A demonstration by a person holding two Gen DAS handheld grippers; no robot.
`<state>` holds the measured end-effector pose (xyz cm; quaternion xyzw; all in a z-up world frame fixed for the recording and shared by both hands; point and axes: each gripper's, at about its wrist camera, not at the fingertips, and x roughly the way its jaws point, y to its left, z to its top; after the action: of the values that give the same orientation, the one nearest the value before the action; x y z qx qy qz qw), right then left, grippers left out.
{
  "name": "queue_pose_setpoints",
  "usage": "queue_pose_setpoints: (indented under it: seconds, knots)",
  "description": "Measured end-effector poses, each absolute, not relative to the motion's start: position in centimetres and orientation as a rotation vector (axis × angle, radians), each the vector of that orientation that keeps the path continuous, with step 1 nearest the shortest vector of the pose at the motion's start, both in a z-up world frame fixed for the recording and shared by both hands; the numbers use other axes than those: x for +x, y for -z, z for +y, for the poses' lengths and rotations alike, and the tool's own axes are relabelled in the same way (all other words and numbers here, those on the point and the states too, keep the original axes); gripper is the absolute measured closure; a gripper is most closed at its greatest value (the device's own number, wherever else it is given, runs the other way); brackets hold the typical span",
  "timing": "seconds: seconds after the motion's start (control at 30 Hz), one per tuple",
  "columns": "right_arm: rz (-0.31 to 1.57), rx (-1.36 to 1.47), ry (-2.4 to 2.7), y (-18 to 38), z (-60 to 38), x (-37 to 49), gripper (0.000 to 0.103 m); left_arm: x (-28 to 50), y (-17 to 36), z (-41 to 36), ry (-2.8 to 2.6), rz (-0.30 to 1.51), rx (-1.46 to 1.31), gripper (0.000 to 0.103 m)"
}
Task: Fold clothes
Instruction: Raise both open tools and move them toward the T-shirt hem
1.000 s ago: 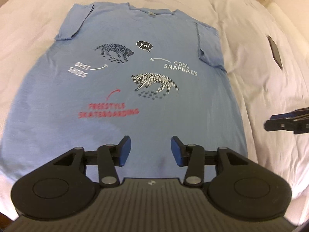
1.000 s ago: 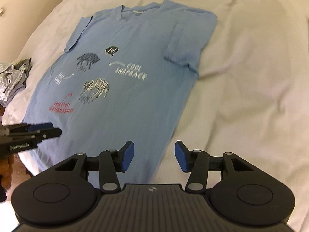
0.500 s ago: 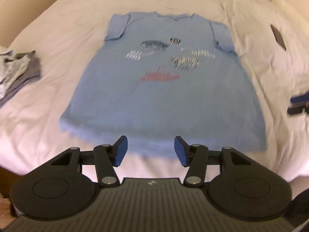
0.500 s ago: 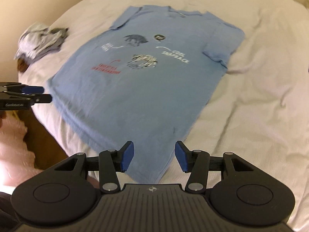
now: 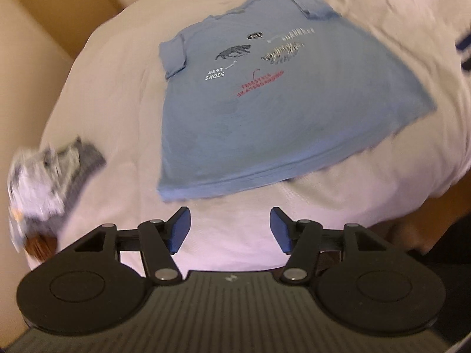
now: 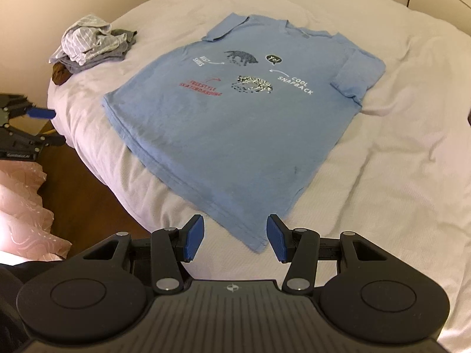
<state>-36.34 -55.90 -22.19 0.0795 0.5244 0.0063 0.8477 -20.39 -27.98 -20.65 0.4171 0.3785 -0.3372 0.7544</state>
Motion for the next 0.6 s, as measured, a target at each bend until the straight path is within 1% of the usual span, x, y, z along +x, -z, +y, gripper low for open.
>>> queue_pose_setpoints:
  seconds: [0.27, 0.6]
  knots:
    - [1.128, 0.165, 0.064, 23.3, -52.7, -33.8, 0.053, -15.8, 26.0, -25.5, 1.000, 0.590, 1.356, 0.046]
    - [1.239, 0.193, 0.279, 26.5, -47.9, -29.4, 0.053, -11.1, 34.4, -23.0, 1.295, 0.247, 1.591, 0.046]
